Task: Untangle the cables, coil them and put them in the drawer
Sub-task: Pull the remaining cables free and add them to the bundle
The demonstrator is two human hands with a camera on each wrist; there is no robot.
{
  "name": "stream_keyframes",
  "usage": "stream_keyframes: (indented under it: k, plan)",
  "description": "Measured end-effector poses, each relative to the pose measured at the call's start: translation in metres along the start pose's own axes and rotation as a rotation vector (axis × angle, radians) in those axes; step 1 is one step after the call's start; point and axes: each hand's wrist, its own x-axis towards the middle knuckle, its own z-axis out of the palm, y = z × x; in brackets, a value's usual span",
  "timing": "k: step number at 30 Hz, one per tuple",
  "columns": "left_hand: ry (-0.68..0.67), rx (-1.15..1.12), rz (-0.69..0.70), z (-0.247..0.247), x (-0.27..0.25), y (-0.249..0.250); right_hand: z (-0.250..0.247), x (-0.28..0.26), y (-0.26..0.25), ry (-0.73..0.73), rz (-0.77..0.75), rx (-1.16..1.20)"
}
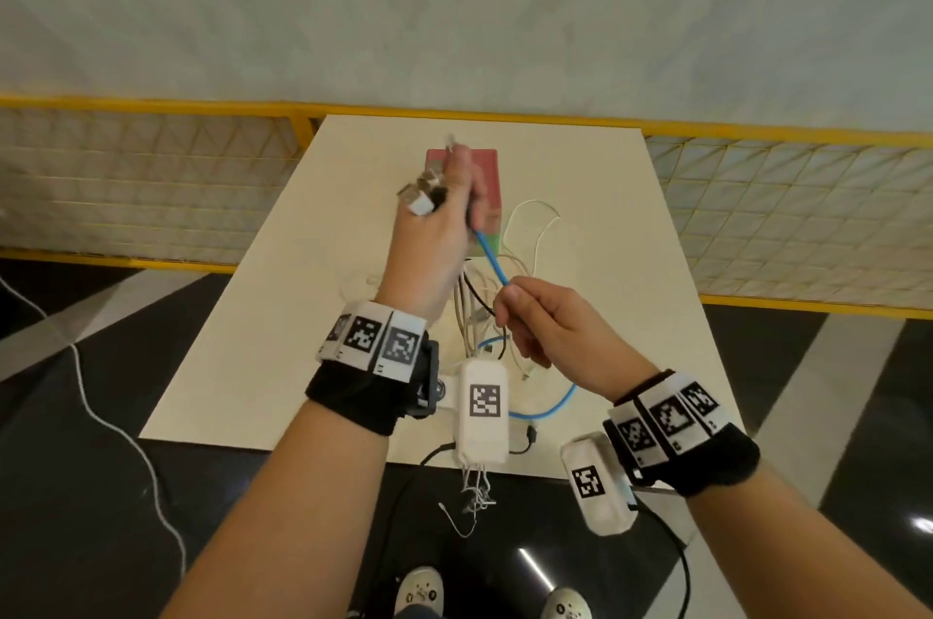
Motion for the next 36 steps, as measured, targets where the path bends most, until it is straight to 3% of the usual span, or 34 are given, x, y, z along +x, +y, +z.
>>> stream_keyframes:
  k: [4, 7, 12, 17, 21, 27, 29, 31, 34, 36]
  plan:
    - [0.078, -0.342, -0.071, -0.016, 0.007, 0.026, -0.004, -0.007, 0.022, -0.068, 0.055, 0.012]
    - [0.125, -0.375, -0.049, -0.035, 0.010, 0.047, -0.013, -0.009, 0.043, -0.067, 0.123, 0.098]
    - [0.127, -0.229, -0.045, -0.048, 0.002, 0.055, -0.030, 0.009, 0.049, -0.019, 0.105, -0.082]
    - [-0.044, 0.057, -0.071, -0.041, -0.008, 0.048, -0.046, 0.034, 0.016, 0.094, -0.022, -0.247]
    - [-0.235, 0.290, -0.162, -0.025, -0.017, 0.039, -0.044, 0.043, -0.030, 0.088, -0.236, -0.349]
    - [-0.330, 0.350, -0.215, -0.020, -0.020, 0.030, -0.047, 0.037, -0.058, 0.135, -0.353, -0.404]
    - [-0.270, 0.397, -0.163, -0.021, -0.018, 0.033, -0.049, 0.037, -0.046, 0.106, -0.314, -0.362]
    - [-0.095, 0.405, -0.067, -0.024, -0.012, 0.035, -0.051, 0.038, -0.027, 0.088, -0.231, -0.326]
    - [0.146, 0.191, 0.008, -0.031, -0.004, 0.043, -0.058, 0.037, 0.004, 0.078, -0.094, -0.313]
    - [0.207, 0.177, 0.027, -0.037, 0.000, 0.045, -0.063, 0.036, 0.015, 0.068, -0.048, -0.301]
